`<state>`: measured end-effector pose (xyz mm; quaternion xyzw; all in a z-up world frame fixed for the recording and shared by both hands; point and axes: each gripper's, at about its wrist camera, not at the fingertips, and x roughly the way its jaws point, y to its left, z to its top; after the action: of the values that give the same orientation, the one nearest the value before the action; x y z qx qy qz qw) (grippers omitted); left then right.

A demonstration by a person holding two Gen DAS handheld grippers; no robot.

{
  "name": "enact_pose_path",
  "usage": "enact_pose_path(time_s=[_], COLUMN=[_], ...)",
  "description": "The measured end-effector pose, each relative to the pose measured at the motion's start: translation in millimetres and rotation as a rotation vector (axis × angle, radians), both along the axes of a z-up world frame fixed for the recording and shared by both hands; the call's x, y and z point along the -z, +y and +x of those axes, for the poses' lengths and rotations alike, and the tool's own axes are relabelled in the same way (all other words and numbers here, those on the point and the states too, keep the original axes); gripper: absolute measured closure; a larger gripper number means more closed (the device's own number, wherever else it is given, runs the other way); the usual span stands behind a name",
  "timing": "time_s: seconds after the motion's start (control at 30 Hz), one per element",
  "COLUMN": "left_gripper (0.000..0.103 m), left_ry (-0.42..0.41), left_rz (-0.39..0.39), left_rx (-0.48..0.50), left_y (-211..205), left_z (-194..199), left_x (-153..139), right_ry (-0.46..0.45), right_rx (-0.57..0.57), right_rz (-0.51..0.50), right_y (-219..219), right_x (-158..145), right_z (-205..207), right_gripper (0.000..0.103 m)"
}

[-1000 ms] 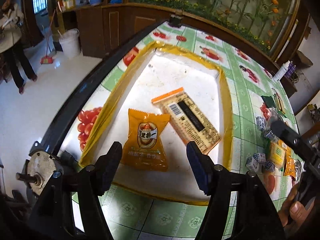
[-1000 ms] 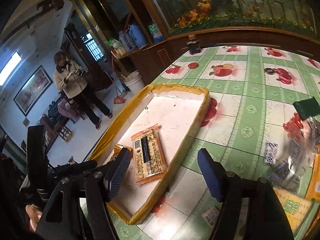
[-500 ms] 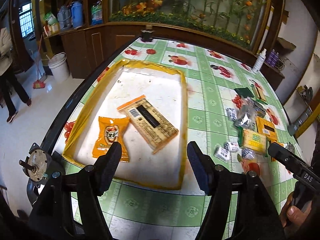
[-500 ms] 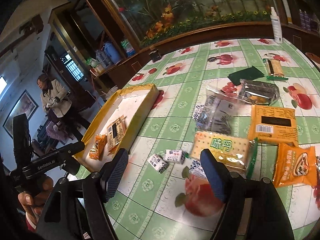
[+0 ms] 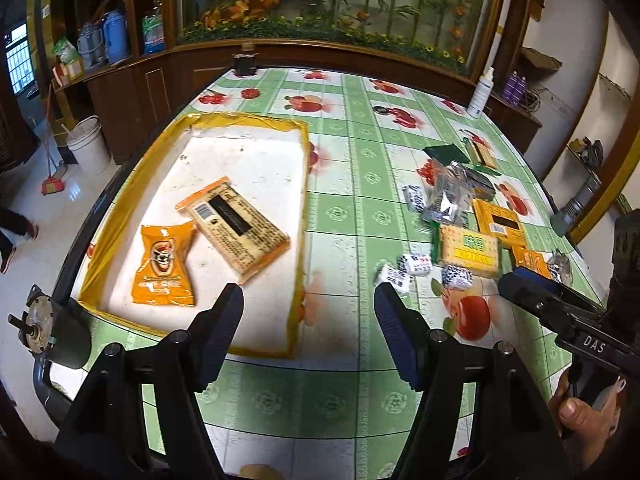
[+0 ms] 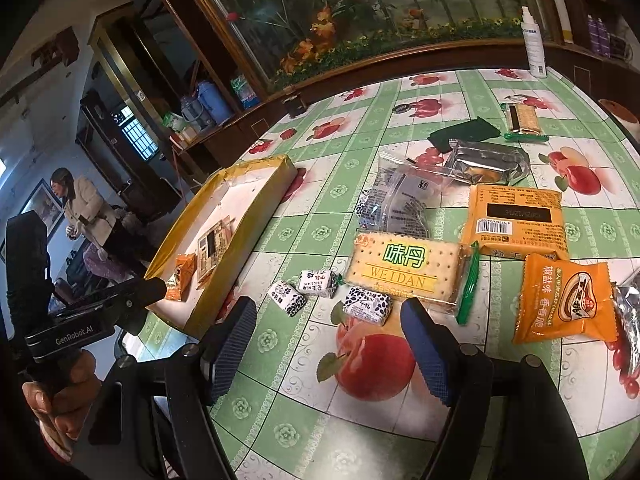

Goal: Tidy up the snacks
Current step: 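Grasp a white milk candy with the left tool while the right tool grasps the yellow WEIDAN cracker pack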

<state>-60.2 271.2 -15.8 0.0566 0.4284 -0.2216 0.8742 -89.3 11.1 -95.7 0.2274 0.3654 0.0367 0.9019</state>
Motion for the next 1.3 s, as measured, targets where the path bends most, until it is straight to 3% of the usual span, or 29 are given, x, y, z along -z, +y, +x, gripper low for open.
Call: enact_pose_path(time_s=[0.27,0.53,0.9,1.07,1.3], left_gripper=[0.036,0.036,0.036,0.036,0.036], left_ry=[0.021,0.083,0.138,0.171,0.145], left_rz=[0.023,0.028,0.046,0.060,0.088], left_rx=[0.058,0.115,0.211,0.244,0.238], left_y=[-26.2,-47.3,-78.5,-83.5,-88.1], left_z=[-6.9,-5.4,12.1,19.7,27.9], left_x=[10.1,28.9,48.6,61.5,66.3], right_ry=[0.017,0.037,0.005,0.037,0.105], right_rx=[0.007,-0.085,-0.251,-0.305,-0.382], right_rz=[-0.007,-0.084,-0.294,-0.363,-0.429], right_y=[-5.3,-3.5,3.8,1.3,0.9], right_x=[4.8,8.4,5.4,16.2,33.7], right_z=[-2.2,10.5,41.5,58.5,79.2], right_gripper=[0.026,0.025,0.025,0.024,0.023])
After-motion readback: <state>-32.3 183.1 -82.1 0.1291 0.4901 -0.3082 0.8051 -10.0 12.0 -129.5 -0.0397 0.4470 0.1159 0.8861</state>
